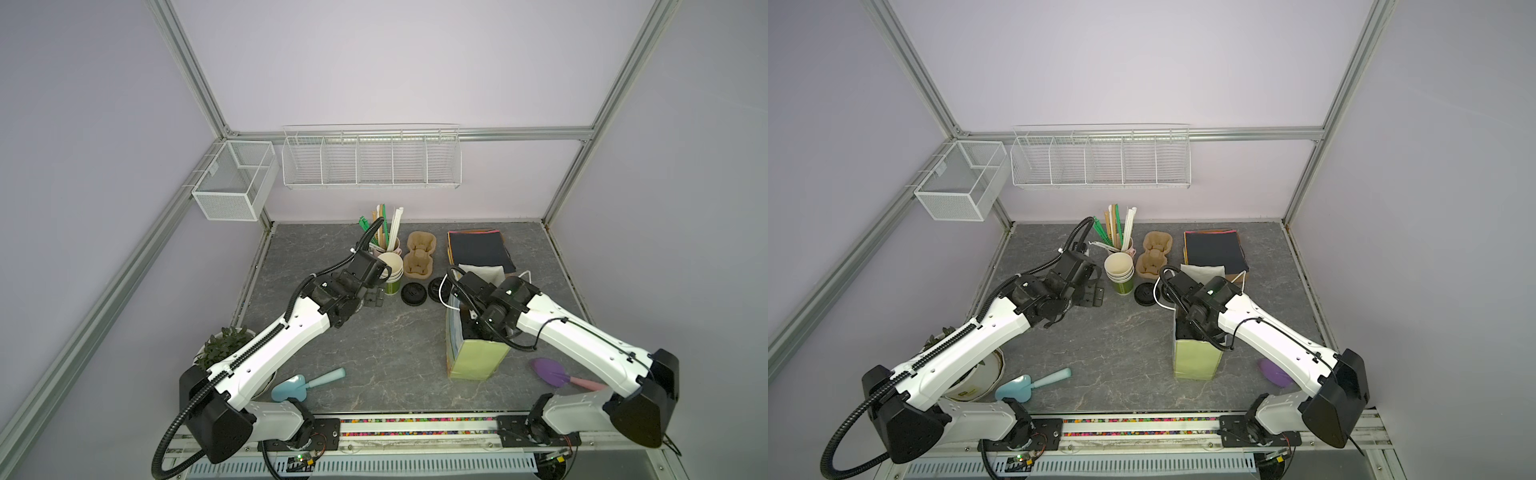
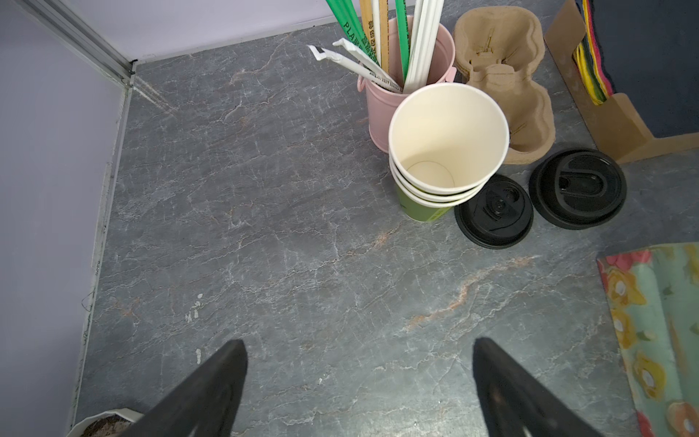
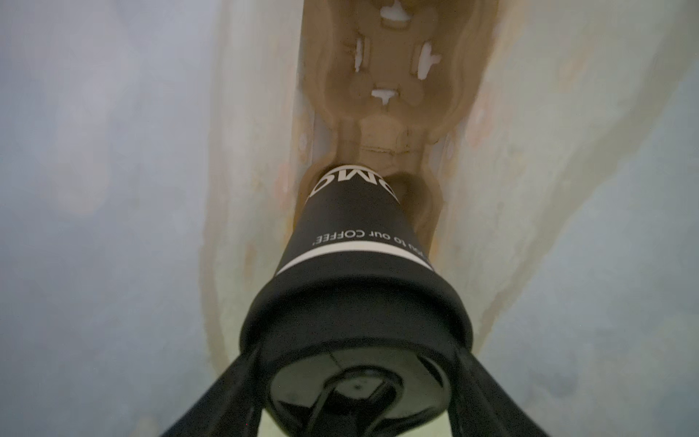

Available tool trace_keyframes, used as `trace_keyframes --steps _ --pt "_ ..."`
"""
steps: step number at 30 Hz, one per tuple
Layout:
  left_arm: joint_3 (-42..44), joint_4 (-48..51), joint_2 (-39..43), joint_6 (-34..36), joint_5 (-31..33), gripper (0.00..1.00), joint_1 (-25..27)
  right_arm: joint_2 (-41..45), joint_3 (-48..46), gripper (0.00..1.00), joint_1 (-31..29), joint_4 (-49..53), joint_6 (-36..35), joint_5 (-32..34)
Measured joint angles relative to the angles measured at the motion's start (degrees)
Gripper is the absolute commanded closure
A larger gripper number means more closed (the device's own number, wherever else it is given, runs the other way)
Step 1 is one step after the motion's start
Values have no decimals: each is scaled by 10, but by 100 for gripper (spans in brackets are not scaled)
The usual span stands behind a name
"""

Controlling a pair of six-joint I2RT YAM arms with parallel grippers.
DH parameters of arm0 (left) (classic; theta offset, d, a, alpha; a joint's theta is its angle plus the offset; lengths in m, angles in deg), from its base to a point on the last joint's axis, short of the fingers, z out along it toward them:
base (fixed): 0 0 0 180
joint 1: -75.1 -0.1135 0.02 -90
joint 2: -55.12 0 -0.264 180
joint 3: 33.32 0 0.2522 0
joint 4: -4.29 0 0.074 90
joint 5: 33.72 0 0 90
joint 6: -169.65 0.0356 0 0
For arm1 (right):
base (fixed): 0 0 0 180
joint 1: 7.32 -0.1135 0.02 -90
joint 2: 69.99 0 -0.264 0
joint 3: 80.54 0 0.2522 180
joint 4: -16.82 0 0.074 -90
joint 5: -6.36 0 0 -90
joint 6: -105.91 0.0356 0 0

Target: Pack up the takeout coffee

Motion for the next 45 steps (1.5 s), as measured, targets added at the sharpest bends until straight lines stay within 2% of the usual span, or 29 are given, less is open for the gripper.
trace_keyframes --steps 20,32,45 --pt "0 0 -3 0 0 6 0 -23 -13 30 0 19 -11 -57" --pt "0 0 -8 0 0 6 0 -27 0 27 1 26 -13 -56" --pt "-1 1 -13 0 0 6 0 -27 8 19 1 28 -12 -42"
